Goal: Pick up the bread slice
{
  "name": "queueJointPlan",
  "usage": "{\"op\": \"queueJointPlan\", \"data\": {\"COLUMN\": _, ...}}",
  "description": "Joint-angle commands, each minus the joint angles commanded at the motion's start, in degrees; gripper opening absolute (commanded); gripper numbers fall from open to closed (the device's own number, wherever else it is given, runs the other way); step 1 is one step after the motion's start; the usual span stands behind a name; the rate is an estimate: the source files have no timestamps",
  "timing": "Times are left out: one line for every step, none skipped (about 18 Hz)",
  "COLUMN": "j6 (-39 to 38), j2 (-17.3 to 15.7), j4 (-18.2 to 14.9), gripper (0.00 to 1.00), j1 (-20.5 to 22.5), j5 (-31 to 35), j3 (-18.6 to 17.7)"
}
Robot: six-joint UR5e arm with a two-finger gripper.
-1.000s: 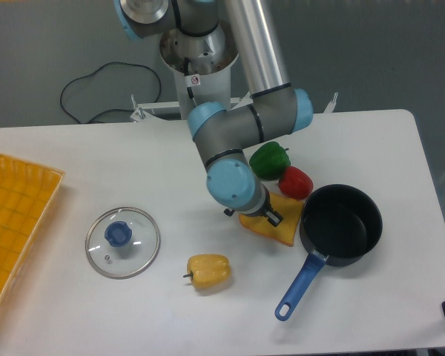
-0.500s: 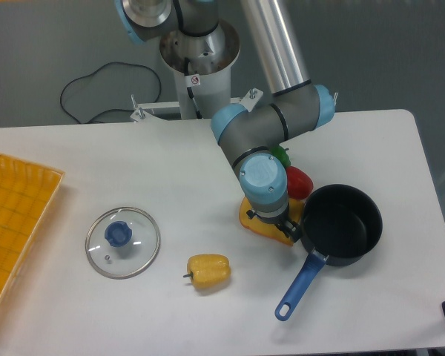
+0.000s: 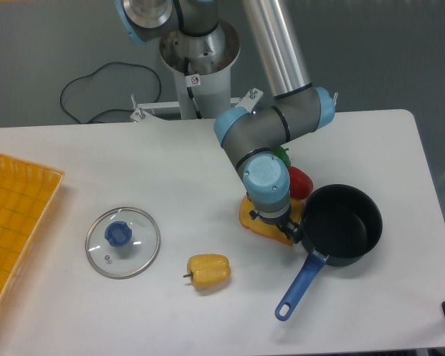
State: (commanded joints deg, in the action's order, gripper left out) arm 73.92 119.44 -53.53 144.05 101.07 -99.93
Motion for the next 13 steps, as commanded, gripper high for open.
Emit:
{"op": "queueJointPlan", "data": {"j6": -0.09, "j2": 0.09, "j4": 0.09, "gripper": 1.00, "j1": -0.09, "j5": 0.00, "j3": -0.35}}
{"op": "queueJointPlan", "data": {"j6": -0.26, "j2": 0.09, "j4": 0.61, "gripper": 1.00, "j1": -0.09, "j5": 0.00, "j3": -0.61}}
{"op": "queueJointPlan", "data": {"j6": -0.26, "j2": 0.09, "j4": 1.14, "gripper": 1.00, "j1": -0.09, "j5": 0.00, "j3": -0.70}}
{"op": "queueJointPlan", "data": {"j6": -0.44, "j2": 0.18, "j4": 1.58, "gripper": 1.00, "j1": -0.09, "j5": 0.00, "j3": -0.88}}
{"op": "queueJointPlan", "data": {"j6": -0.44, "j2": 0.18, "j4": 1.67, "gripper": 1.00, "j1": -0.17, "j5": 0.00, "j3": -0.88}}
{"op": "queueJointPlan", "data": {"j6": -0.44, "j2": 0.18, "j4": 1.67, "gripper": 1.00, "j1": -0.09, "j5": 0.00, "j3": -0.88}}
{"op": "queueJointPlan", "data": {"j6": -0.44, "j2": 0.18, "j4": 1.67, "gripper": 1.00, "j1": -0.09, "j5": 0.00, "j3": -0.88}}
{"op": "queueJointPlan", "data": {"j6": -0.44, "j2": 0.18, "j4": 1.67, "gripper": 1.00, "j1": -0.09, "j5": 0.00, "j3": -0.88}}
{"op": "queueJointPlan", "data": {"j6": -0.53, "j2": 0.18, "j4": 1.67, "gripper": 1.00, "j1": -0.09, "j5": 0.09, "j3": -0.88}}
{"op": "queueJointPlan", "data": {"j6": -0.53, "j2": 0.26, "j4": 1.76, "gripper": 1.00, "j1": -0.17, "j5": 0.09, "j3": -0.88}}
{"op": "queueJointPlan", "data": {"j6": -0.62, "j2": 0.44, "j4": 1.85, "gripper": 1.00, "j1": -0.18, "j5": 0.09, "j3": -0.79}}
{"op": "queueJointPlan", "data": {"j6": -0.62, "j2": 0.53, "j4": 2.11, "gripper": 1.00, "j1": -0.18, "j5": 0.09, "j3": -0.88}}
{"op": "queueJointPlan", "data": {"j6": -0.62, "j2": 0.53, "j4": 2.11, "gripper": 1.00, "j1": -0.18, "j5": 0.09, "j3": -0.79}}
